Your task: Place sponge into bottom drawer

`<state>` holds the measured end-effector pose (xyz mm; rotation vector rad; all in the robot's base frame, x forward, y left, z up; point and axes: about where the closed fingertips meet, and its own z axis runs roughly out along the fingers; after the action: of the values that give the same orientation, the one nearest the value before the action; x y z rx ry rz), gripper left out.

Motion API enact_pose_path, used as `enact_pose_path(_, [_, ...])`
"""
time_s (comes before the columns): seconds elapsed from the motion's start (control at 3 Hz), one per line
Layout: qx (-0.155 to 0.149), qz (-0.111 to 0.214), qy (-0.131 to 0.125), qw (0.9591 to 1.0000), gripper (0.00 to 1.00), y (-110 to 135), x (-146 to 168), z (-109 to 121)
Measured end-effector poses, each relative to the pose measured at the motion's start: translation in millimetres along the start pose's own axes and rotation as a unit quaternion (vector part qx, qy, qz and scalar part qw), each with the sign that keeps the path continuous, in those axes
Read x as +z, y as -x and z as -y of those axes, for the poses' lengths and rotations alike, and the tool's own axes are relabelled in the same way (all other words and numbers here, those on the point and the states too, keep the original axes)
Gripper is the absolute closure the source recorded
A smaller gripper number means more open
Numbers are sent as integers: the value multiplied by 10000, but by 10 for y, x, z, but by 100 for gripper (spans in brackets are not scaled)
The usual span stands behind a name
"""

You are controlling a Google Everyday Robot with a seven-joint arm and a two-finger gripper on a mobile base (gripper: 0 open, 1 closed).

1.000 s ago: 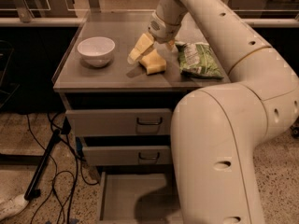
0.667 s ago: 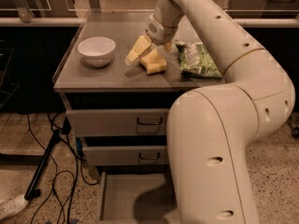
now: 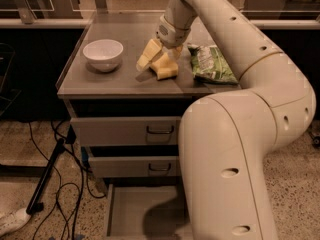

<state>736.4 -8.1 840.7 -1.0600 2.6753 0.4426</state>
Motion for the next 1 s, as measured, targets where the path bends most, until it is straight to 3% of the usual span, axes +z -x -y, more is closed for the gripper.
enact_pose_path(0.33, [0,0,0,10000,47,0,0,0])
enact_pose_path(1.0, [0,0,0,10000,99,0,0,0])
